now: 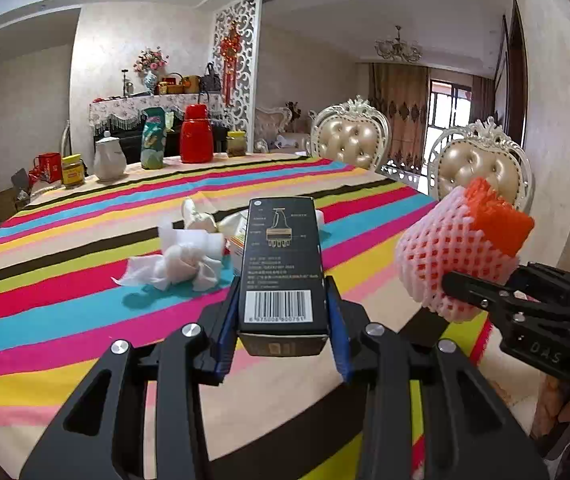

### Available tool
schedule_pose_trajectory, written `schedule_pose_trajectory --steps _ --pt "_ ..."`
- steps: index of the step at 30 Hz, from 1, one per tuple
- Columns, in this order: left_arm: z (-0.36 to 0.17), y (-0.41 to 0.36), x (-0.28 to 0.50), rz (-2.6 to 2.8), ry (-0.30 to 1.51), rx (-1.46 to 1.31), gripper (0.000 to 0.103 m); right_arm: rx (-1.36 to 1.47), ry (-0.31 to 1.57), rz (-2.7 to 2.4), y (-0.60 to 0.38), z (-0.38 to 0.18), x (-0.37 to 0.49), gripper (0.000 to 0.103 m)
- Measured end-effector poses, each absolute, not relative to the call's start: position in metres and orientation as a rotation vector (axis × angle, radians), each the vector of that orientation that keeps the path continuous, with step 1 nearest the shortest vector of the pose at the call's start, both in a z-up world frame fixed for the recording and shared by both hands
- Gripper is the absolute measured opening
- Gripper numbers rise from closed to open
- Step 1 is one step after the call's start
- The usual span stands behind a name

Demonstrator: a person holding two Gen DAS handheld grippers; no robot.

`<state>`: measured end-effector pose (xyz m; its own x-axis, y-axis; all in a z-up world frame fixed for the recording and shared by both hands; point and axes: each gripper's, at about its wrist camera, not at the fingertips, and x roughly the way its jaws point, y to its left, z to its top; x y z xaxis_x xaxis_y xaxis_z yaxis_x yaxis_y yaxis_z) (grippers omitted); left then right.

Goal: Collect trash
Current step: 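Carry the foam net and dark box to the pink wastebasket and release both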

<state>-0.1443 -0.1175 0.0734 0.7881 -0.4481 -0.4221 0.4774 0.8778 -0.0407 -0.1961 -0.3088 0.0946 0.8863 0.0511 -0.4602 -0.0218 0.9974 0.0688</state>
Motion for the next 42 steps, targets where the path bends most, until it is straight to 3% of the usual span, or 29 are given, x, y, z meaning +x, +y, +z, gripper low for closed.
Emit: schedule_pose_trajectory --steps 17,42 --pt "0.073 -0.181 -0.167 -0.666 0.443 0.169 0.038 0.092 0.482 -0.082 -0.364 0.091 -0.25 0.038" --pt "0.066 -0.374 -0.232 -1.121 0.488 0.295 0.038 0.197 0.47 -0.587 -0.53 0.08 -0.38 0.04"
